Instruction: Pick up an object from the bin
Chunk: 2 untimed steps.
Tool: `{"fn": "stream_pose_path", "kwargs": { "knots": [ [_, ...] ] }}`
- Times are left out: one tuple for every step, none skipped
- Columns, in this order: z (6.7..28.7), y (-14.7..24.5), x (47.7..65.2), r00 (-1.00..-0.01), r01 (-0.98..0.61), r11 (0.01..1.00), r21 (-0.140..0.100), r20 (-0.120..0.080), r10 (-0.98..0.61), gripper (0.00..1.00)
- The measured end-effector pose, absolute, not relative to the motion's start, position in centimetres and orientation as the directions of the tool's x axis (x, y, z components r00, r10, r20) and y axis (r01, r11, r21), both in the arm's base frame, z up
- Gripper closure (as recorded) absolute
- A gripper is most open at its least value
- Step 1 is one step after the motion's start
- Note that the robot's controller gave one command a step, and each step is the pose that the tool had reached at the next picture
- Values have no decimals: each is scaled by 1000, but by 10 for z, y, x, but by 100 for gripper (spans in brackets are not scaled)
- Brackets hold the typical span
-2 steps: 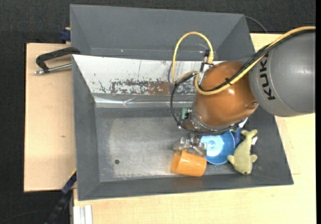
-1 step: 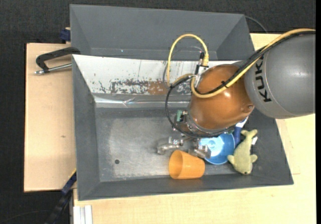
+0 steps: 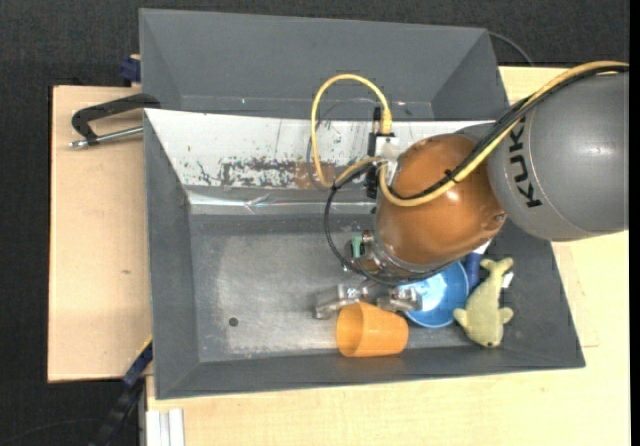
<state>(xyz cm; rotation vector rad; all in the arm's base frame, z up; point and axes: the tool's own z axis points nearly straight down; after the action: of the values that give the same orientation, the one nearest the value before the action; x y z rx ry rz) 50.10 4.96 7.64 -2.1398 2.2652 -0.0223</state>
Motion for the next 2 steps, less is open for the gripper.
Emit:
{"fn": "stream_pose_path", "kwargs": {
  "knots": [
    [77, 54, 499, 33, -999, -33, -26, -4, -999, 0],
    [95, 55, 497, 83, -996, -83, -13, -4, -997, 0]
  ]
}}
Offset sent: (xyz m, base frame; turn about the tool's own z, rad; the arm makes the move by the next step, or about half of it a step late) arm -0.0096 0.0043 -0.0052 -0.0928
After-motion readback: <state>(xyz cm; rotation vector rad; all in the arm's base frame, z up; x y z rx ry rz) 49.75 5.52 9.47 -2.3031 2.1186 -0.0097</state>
